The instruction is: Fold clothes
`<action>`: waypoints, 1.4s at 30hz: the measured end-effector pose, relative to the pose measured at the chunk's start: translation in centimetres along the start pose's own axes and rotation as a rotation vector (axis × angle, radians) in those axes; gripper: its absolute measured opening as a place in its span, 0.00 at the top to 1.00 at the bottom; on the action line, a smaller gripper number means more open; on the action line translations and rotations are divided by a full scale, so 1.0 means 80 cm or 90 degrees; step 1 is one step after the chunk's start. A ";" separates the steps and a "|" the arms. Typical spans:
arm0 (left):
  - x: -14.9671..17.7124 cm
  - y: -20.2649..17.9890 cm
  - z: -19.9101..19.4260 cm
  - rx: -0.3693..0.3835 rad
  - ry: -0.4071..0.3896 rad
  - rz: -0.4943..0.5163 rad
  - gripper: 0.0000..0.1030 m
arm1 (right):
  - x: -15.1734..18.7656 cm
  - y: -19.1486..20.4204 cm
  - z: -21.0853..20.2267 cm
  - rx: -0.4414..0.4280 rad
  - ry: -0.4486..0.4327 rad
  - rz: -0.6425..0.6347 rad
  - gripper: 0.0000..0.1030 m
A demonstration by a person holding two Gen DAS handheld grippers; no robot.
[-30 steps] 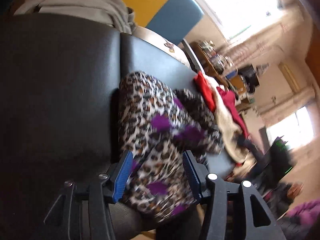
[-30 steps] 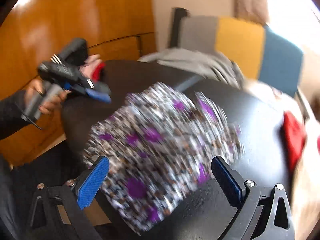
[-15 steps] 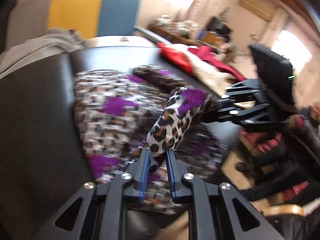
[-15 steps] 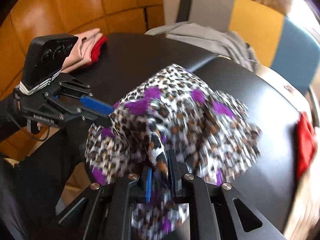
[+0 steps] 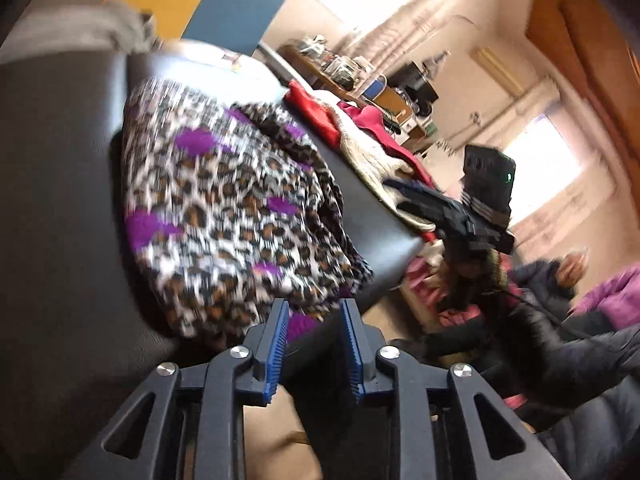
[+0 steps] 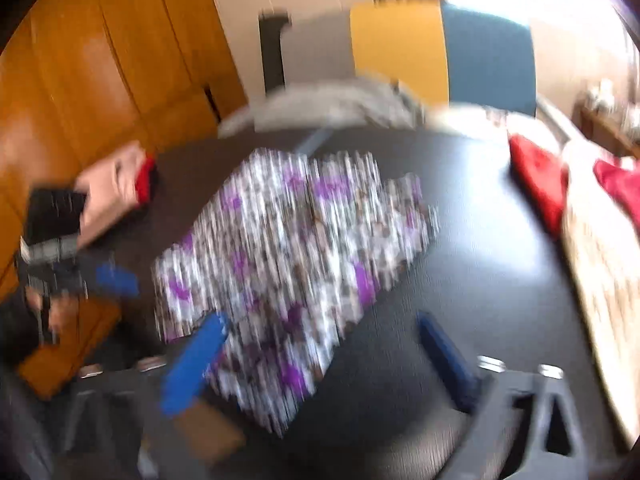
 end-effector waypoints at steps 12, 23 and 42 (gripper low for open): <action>0.036 0.028 0.021 0.020 -0.028 -0.131 0.60 | -0.064 -0.002 0.138 0.042 0.070 0.110 0.84; 0.041 0.020 0.014 0.001 -0.052 -0.130 0.56 | -0.038 -0.088 0.122 0.149 0.054 0.193 0.88; 0.016 -0.010 0.058 -0.356 0.064 0.127 0.70 | 0.041 0.021 0.065 -0.213 0.064 0.270 0.12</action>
Point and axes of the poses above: each gripper's, at about its wrist camera, not at the fingertips, and z roughly the way its jaws point, y to its left, x to its underside, the point moved 4 cm from there along z, roughly the way its jaws point, and after that the axes turned 13 degrees about z, right-handed, at the moved point
